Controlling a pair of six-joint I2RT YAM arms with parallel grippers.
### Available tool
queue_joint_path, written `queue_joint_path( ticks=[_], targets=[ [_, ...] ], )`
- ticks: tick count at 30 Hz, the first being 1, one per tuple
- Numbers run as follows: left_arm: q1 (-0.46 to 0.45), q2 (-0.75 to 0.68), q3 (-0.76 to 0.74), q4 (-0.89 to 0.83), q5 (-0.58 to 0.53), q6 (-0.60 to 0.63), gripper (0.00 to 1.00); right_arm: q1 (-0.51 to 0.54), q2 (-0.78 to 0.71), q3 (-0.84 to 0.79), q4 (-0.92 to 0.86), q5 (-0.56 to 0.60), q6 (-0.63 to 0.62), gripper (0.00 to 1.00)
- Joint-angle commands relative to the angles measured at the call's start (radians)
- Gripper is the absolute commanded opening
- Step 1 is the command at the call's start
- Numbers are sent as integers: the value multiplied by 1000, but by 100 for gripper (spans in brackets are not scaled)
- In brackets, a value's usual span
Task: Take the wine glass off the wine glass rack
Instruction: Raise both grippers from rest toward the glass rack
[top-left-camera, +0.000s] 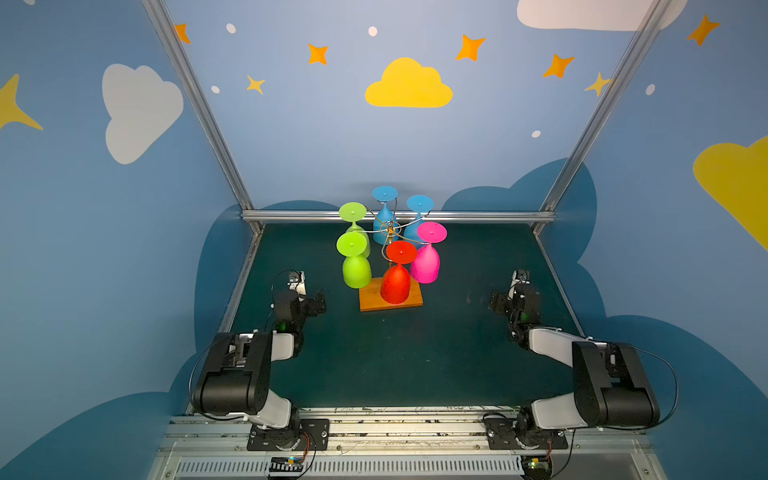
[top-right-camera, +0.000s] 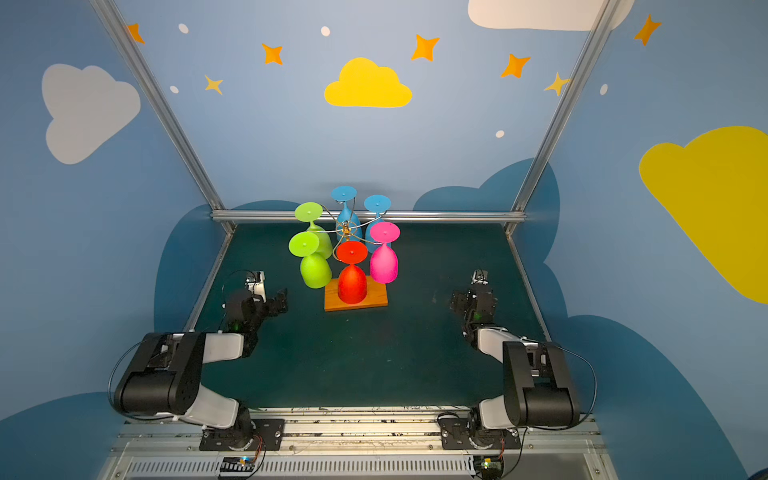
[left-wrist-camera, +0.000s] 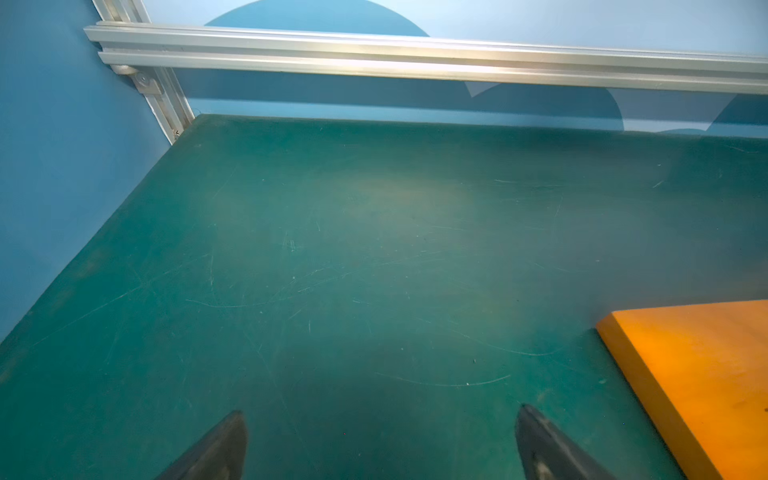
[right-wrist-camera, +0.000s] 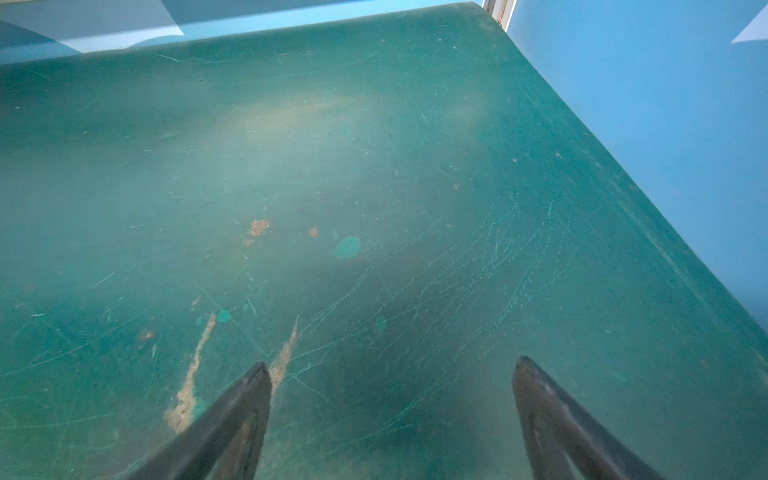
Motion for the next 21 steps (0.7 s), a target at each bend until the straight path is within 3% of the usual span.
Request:
queue_joint_path(
  ticks=[1, 21],
  targets=[
    [12, -2, 0, 1, 27, 3, 99, 1, 6, 24, -10, -11, 9, 90],
    [20, -4, -3, 7, 43, 0, 99, 1, 7, 23, -10, -11, 9, 90]
  ],
)
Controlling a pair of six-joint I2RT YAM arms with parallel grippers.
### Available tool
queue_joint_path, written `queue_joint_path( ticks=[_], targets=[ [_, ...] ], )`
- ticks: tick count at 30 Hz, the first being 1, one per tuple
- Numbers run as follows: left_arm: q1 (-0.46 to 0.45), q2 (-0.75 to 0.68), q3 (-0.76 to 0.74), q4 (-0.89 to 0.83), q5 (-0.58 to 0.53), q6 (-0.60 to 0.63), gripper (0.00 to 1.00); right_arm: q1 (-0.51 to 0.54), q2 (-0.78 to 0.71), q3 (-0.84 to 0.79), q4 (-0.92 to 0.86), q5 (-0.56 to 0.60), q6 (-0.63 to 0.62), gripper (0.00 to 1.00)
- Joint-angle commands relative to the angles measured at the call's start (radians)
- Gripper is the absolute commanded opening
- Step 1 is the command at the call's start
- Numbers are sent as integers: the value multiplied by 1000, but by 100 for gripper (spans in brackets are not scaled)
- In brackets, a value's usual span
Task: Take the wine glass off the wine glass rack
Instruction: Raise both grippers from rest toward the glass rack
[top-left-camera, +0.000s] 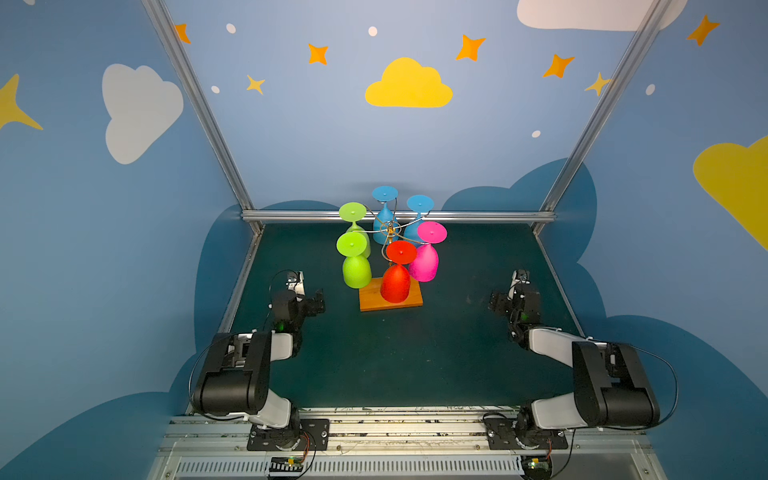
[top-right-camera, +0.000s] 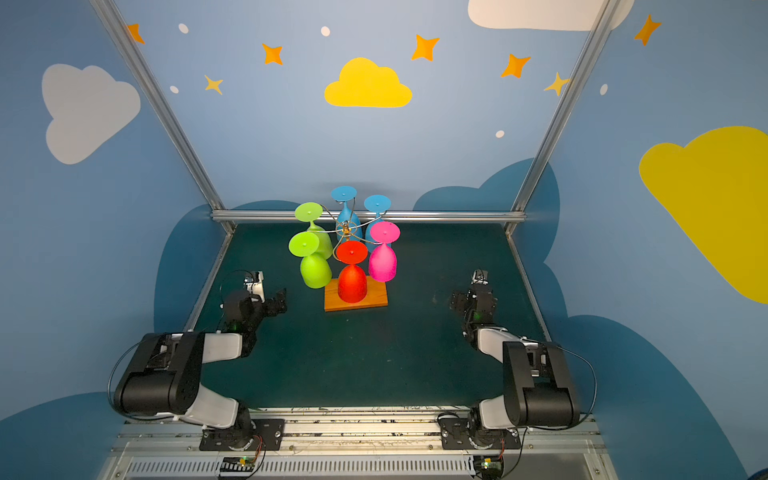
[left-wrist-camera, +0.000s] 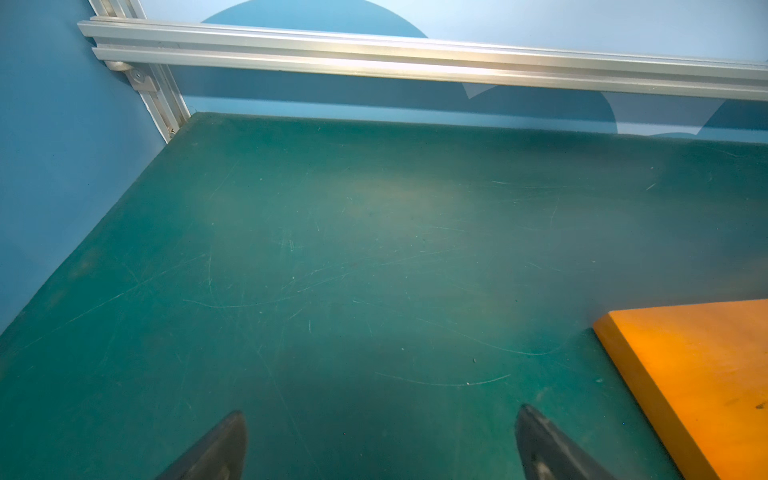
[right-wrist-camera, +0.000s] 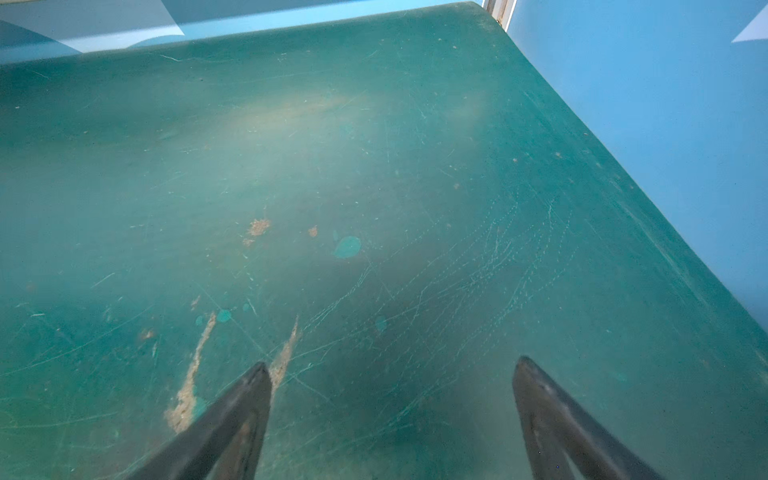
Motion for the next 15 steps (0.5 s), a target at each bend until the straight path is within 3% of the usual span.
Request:
queue_joint_path(
  ticks=[1, 6, 11, 15],
  targets=[
    [3, -4, -3, 6, 10, 0, 99, 0, 5, 23, -10, -11, 9, 90],
    [4, -45, 0, -4, -32, -19, 99, 8, 2, 20, -2, 4, 3, 90],
    [-6, -225, 59, -252, -113, -44, 99, 49, -50, -20, 26, 62, -14, 88],
    [-1, -387, 77, -369, -221, -271, 99, 75, -106, -37, 78, 126, -94, 90]
  ],
)
